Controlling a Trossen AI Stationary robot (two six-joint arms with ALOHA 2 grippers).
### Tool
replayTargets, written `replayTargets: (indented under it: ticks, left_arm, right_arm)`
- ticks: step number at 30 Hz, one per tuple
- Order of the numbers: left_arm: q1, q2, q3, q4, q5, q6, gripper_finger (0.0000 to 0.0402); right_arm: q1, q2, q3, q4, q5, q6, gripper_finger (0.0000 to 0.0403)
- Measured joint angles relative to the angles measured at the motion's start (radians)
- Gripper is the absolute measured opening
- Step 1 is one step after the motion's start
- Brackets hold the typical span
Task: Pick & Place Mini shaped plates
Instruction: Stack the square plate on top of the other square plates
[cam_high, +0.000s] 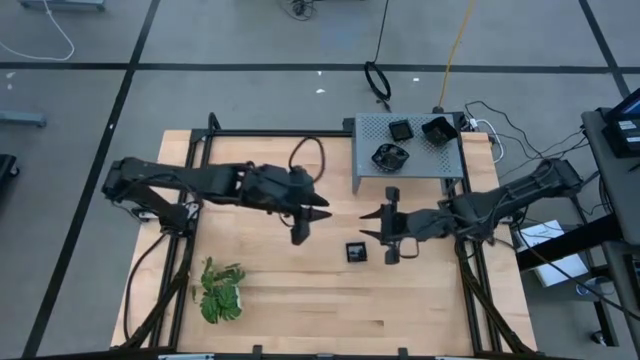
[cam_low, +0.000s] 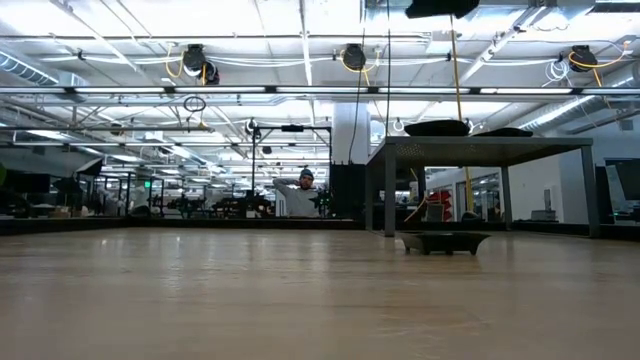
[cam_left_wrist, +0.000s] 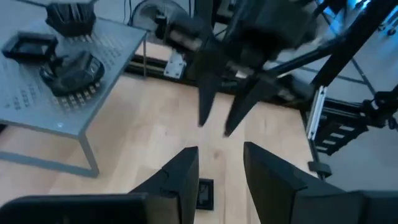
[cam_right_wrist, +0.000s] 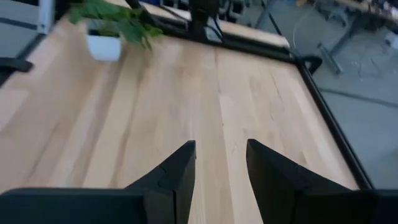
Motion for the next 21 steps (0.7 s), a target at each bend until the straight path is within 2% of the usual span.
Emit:
replayTargets:
  ticks: [7,13,21]
  left_arm:
    - [0.0,-0.044,0.0,0.0,-0.001,0.013,0.0129]
    - [-0.007,-0.051,0.0,-0.02,0.0,-0.018,0.0129]
    - [-0.008,-0.061,0.0,-0.137,-0.002,-0.132,0.0129]
  right_arm:
    - [-0.052,0.078,0.0,0.002,-0.011,0.096,0.013]
    - [-0.079,0.15,0.0,-0.007,-0.105,0.17,0.013]
    - [-0.082,0.178,0.0,-0.157,-0.105,0.337,0.013]
